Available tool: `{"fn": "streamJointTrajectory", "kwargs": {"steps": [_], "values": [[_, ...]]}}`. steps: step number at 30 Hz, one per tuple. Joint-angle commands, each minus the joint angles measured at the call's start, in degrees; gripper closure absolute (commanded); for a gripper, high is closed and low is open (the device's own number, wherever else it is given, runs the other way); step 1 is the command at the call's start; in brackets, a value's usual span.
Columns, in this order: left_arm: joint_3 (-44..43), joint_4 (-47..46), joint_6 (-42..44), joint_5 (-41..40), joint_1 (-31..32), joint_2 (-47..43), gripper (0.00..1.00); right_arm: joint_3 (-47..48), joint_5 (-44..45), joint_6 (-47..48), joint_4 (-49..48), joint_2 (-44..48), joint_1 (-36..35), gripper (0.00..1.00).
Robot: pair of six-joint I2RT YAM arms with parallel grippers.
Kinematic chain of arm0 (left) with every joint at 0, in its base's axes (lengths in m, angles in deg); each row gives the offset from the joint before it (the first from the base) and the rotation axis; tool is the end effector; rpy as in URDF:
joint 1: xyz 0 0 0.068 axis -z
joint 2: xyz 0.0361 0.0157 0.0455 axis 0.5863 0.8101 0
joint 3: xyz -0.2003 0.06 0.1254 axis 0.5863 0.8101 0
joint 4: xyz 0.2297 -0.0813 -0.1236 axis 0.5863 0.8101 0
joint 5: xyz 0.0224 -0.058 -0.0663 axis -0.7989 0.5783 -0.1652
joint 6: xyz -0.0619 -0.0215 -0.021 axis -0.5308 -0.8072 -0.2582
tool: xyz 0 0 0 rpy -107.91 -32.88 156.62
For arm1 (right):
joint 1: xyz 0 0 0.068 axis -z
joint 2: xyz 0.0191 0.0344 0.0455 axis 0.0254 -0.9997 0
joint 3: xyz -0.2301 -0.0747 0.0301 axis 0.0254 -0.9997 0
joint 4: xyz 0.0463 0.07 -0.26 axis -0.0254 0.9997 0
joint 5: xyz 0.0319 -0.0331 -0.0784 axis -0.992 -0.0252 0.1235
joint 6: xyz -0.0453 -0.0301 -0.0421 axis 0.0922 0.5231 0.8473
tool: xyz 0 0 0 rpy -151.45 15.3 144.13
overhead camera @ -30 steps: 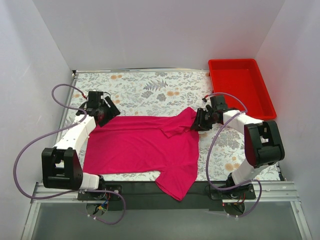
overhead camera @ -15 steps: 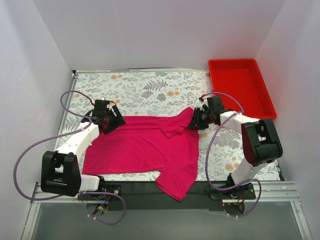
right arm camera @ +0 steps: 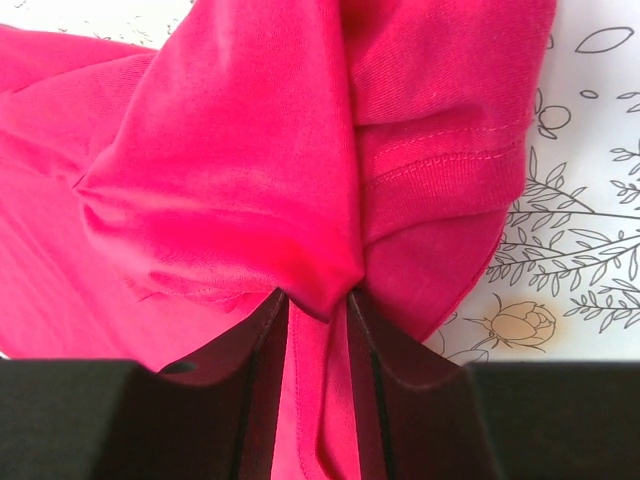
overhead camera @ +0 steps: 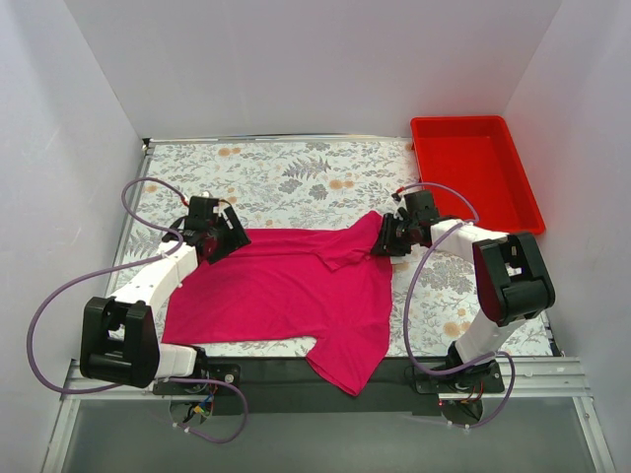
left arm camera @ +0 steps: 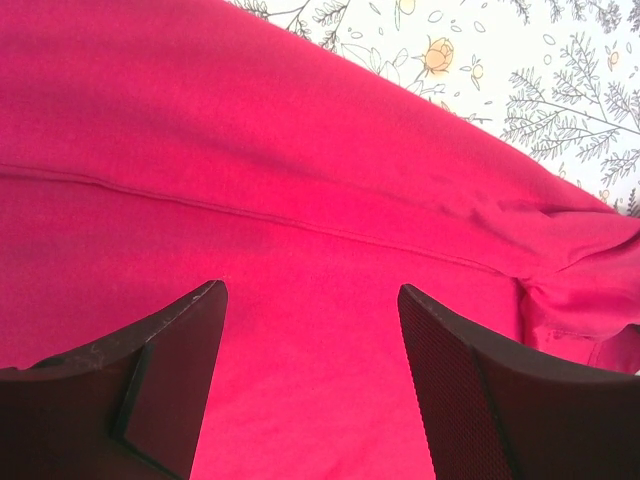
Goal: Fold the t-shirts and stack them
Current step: Fold the tshirt
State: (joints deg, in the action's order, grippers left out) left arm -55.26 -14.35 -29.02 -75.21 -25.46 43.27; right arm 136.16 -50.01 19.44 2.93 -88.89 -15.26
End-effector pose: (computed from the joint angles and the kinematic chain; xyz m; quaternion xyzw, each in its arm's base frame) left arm 0.2877 -0.0526 0.1627 -0.4953 0.8124 -0.2025 0.2318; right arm 0.3261 0.1165 0.1040 0.0061 0.9365 0.2531 0.2425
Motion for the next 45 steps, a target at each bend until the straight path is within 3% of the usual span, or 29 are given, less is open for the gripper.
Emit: {"fn": "streamJointTrajectory", "kwargs": {"steps": [1,8,26,36,40,45], "values": [[0.6,-0.9,0.5,0.3,0.5,0.0,0.36,1.7,1.6,0.3,-1.2,-0.6,-0.6,0.70],[0.7,-0.9,0.4,0.1,0.8,0.1,0.36,3.3,0.7,1.0,-0.5,0.1,-0.8,0.99],[-0.5,0.5,3.4,2.7,1.3,0.0,0.36,16.2,-2.7,5.0,28.2,2.0,-0.7,0.99],[-0.5,0.7,4.9,6.4,2.8,2.7,0.36,30.0,0.8,7.4,28.4,-11.4,-0.6,0.96],[-0.1,0.7,4.3,6.6,3.3,2.8,0.36,33.0,4.6,8.8,25.1,-13.6,-0.6,0.81],[0.5,0.4,3.8,6.9,3.5,3.0,0.36,30.1,7.0,9.9,20.7,-13.1,-0.6,0.74]]}}
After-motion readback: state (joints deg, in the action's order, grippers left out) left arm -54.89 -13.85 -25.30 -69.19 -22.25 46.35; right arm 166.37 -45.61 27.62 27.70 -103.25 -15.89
